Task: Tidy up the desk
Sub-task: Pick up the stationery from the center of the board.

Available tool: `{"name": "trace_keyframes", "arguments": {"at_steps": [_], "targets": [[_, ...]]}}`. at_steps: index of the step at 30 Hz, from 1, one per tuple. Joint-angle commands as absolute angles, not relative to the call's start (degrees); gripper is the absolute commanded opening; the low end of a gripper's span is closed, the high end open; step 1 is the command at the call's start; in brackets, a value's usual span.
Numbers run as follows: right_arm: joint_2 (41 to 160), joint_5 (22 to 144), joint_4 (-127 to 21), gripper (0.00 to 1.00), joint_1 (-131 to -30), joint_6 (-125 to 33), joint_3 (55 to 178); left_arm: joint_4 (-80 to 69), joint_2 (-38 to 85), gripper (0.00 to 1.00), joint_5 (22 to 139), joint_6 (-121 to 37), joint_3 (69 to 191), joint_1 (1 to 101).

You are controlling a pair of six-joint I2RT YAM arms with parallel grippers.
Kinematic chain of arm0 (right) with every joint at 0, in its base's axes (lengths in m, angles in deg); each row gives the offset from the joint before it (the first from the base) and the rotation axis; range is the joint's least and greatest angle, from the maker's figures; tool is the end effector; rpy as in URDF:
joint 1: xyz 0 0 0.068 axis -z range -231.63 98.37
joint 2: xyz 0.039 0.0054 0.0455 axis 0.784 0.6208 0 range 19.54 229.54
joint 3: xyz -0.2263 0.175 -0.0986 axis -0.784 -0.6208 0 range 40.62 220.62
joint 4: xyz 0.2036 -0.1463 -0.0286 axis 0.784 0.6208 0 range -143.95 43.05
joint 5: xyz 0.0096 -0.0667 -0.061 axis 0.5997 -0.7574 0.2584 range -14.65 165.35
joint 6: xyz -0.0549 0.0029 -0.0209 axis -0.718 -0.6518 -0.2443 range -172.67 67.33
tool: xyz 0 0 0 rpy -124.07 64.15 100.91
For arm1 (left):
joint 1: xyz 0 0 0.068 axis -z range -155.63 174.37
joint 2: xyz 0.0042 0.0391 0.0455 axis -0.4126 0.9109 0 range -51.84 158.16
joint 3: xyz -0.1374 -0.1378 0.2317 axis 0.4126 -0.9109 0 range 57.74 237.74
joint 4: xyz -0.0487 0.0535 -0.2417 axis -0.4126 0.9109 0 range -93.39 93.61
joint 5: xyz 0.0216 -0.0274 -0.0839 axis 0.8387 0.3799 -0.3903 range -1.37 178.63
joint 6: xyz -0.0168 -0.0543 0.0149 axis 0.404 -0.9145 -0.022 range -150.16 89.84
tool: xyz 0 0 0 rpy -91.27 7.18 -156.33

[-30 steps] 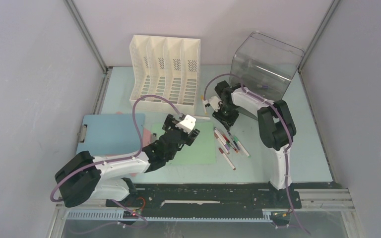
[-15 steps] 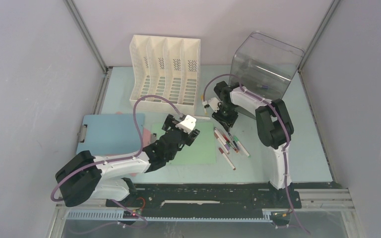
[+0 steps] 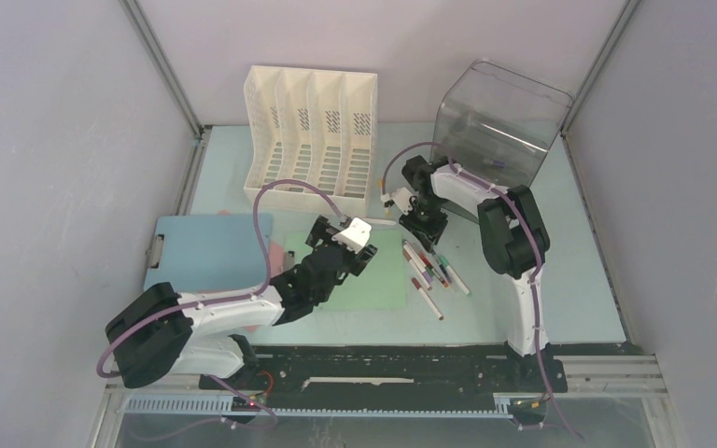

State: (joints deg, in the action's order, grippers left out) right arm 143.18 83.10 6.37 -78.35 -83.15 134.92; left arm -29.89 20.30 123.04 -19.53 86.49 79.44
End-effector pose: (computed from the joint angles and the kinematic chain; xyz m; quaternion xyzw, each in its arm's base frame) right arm 0.3710 0.1933 0.1797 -0.4777 0.8759 0.0674 0.0052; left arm 0.1606 -0.1880 0.2442 0.2683 0.7402 0.0048 0.6165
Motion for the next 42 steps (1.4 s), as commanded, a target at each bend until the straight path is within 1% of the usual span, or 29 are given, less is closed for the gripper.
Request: {"name": "trace_keyframes", "arguments": {"at_steps": [1, 7, 10, 11, 20, 25, 30, 36, 42], "targets": [[145.1, 81.2, 7.9, 0.41, -79.1, -82.7, 136.7, -32.5, 20.7, 1.00, 124.7, -18.4, 89.9, 80.0], [146.4, 79.0, 8.3, 0.36, -79.6, -82.1, 136.7, -32.5, 20.9, 1.00, 124.9, -18.3, 90.1, 80.2], [146.9, 79.2, 8.3, 0.31, -79.7, -81.8, 136.9, -32.5, 21.1, 1.00, 125.1, -18.2, 90.2, 80.3], [147.1, 79.6, 8.4, 0.27, -79.7, -81.7, 137.0, -32.5, 21.1, 1.00, 125.1, -18.2, 90.2, 80.3], [146.8, 85.6, 8.5, 0.10, -78.5, -80.4, 138.3, -32.3, 21.6, 1.00, 125.4, -17.9, 90.5, 80.5], [144.4, 91.5, 8.2, 0.04, -76.9, -80.3, 138.8, -32.4, 21.9, 1.00, 125.7, -17.7, 90.7, 80.8], [141.4, 96.9, 7.5, 0.00, -75.7, -80.3, 138.9, -32.4, 22.1, 1.00, 126.1, -17.5, 90.8, 81.0], [136.0, 100.8, 4.6, 0.00, -74.4, -80.9, 137.2, -32.4, 22.5, 1.00, 126.6, -17.2, 91.0, 81.4], [130.3, 100.8, 0.5, 0.00, -73.5, -81.0, 134.7, -32.4, 23.0, 1.00, 127.2, -16.8, 91.3, 81.8]]}}
